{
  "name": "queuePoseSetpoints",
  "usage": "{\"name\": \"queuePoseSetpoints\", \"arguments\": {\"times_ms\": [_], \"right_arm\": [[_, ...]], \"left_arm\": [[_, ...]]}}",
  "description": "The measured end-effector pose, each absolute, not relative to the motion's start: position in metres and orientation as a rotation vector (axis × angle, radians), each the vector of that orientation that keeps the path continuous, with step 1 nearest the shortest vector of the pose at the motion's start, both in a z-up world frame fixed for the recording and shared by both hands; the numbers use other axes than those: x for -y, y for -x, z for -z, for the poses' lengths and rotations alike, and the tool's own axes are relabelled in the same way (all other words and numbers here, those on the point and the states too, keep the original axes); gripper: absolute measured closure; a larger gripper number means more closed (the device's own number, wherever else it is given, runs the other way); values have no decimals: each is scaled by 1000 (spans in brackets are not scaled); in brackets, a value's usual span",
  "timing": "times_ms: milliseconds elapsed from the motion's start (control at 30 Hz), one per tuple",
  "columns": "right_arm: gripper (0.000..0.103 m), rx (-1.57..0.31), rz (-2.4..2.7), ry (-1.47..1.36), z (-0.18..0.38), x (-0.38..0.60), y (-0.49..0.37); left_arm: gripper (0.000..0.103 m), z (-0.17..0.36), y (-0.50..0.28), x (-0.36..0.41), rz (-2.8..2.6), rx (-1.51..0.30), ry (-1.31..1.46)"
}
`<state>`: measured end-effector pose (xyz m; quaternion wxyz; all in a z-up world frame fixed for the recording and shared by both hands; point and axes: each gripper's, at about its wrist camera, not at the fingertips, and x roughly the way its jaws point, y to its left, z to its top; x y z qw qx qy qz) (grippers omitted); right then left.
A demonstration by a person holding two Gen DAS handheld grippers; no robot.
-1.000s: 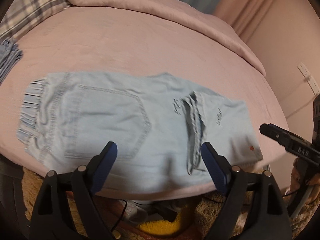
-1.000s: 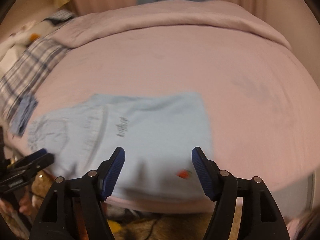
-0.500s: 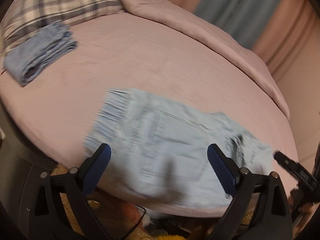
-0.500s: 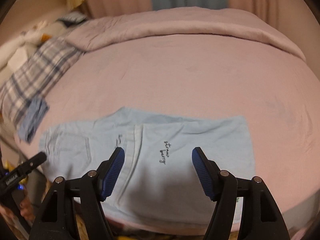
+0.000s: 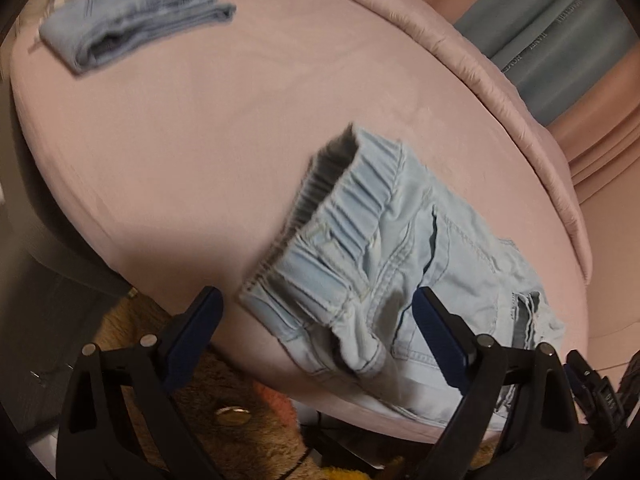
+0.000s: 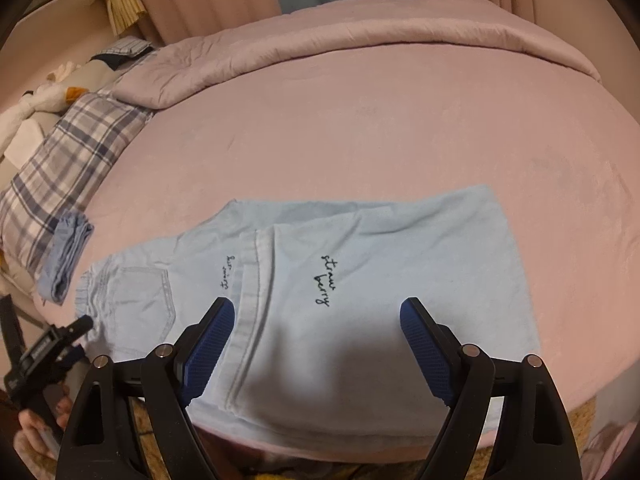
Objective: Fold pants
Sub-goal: 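Grasp the elastic waistband with the left gripper and fold it over the legs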
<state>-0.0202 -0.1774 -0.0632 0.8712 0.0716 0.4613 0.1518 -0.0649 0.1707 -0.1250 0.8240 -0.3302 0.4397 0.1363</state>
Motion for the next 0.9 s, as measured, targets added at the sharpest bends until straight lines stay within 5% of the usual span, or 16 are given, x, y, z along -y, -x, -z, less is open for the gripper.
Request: {"name": "queuePoseSetpoints", "arguments": {"times_ms": [133, 367, 500, 900], "right_arm": [[18, -969, -329, -150, 65, 179, 21], [18, -975, -341, -167, 67, 182, 20], [18, -984, -349, -175, 70, 182, 21], [18, -978, -327, -203, 69, 189, 23]], "left_arm": [[27, 124, 64, -164, -291, -944, 689], [41, 129, 70, -168, -249, -918, 778], [73, 131, 72, -171, -196, -882, 839], [78, 44, 66, -108, 0, -713, 585]]}}
